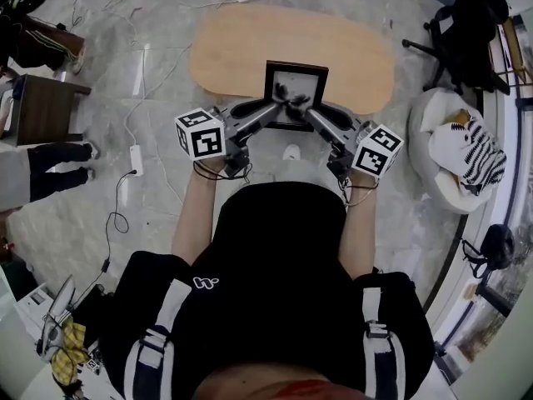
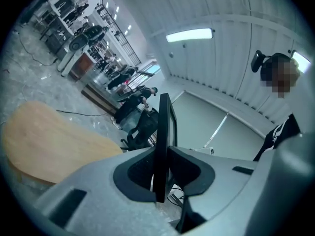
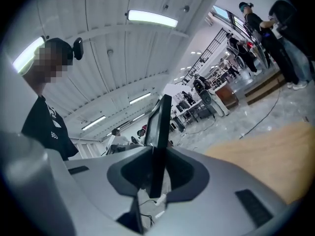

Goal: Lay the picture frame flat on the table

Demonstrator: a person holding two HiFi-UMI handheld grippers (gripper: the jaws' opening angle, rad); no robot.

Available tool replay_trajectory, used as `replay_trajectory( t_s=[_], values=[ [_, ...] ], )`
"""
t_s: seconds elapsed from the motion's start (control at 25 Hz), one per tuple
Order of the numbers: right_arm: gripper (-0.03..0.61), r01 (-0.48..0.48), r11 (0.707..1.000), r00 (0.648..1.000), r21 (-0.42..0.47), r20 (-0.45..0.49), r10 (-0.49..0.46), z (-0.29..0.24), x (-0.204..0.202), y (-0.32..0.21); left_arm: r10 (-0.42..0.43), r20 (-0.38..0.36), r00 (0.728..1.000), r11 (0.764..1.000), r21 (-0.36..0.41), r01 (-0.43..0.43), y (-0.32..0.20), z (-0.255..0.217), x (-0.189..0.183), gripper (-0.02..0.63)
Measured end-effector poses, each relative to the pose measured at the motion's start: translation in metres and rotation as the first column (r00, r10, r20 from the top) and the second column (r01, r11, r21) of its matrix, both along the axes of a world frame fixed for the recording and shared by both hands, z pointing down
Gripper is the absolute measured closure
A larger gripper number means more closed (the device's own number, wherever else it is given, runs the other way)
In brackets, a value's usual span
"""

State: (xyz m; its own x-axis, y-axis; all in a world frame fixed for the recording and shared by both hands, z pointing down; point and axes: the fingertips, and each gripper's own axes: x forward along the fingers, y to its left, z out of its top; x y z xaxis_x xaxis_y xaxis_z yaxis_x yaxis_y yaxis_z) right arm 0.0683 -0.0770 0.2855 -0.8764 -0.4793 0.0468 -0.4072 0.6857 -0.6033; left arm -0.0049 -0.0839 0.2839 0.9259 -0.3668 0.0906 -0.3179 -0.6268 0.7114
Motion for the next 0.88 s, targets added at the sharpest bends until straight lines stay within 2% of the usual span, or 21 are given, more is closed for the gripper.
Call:
replay_trajectory(
  t_s=[0.16, 0.4, 0.56, 0.88],
  values=[
    [0.503, 0.028, 1.000, 0.999, 0.008, -0.029, -0.028, -0.004, 0.006, -0.055, -0.024, -0.007, 1.000, 1.000, -0.006, 0.024, -0.051, -0.003, 0.007, 0.540],
    [0.502, -0.001, 0.999, 1.000, -0.049, -0.026, 0.000, 0.016, -0.017, -0.116, -0.043, 0.024, 0.999, 0.998, -0.047, 0.044, -0.114, 0.014, -0.017, 0.539],
    [0.502, -0.058, 0.987, 0.997, -0.152, -0.059, 0.050, 0.052, -0.026, -0.143, -0.025, 0.014, 1.000, 0.988, -0.151, 0.027, -0.144, 0.053, -0.027, 0.538],
    [0.502, -0.167, 0.943, 0.986, -0.286, -0.075, 0.152, 0.151, 0.002, -0.187, 0.021, 0.029, 0.999, 0.958, -0.287, -0.012, -0.194, 0.154, 0.001, 0.537]
  ],
)
